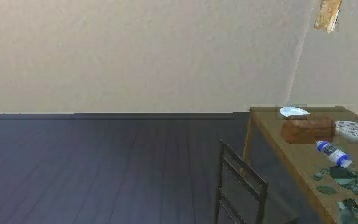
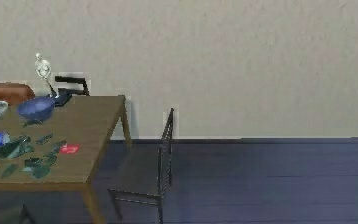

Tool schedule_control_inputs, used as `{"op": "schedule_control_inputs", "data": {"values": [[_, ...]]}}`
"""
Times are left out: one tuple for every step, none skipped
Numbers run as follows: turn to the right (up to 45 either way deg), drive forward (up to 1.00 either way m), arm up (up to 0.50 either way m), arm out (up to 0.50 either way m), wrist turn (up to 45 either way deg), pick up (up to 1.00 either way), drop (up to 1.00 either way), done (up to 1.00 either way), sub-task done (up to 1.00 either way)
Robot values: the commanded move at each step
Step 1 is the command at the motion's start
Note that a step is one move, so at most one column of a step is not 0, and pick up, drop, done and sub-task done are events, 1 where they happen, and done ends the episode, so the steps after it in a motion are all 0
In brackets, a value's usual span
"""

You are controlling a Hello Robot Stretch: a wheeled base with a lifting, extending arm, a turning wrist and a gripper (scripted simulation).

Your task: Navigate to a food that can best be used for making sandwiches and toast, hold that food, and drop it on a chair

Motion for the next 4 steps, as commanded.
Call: {"op": "schedule_control_inputs", "data": {"values": [[0.0, 1.0, 0.0, 0.0, 0.0, 0.0, 0.0, 0.0, 0.0], [3.0, 0.0, 0.0, 0.0, 0.0, 0.0, 0.0, 0.0, 0.0], [0.0, 0.15, 0.0, 0.0, 0.0, 0.0, 0.0, 0.0, 0.0], [6.0, 0.0, 0.0, 0.0, 0.0, 0.0, 0.0, 0.0, 0.0]]}}
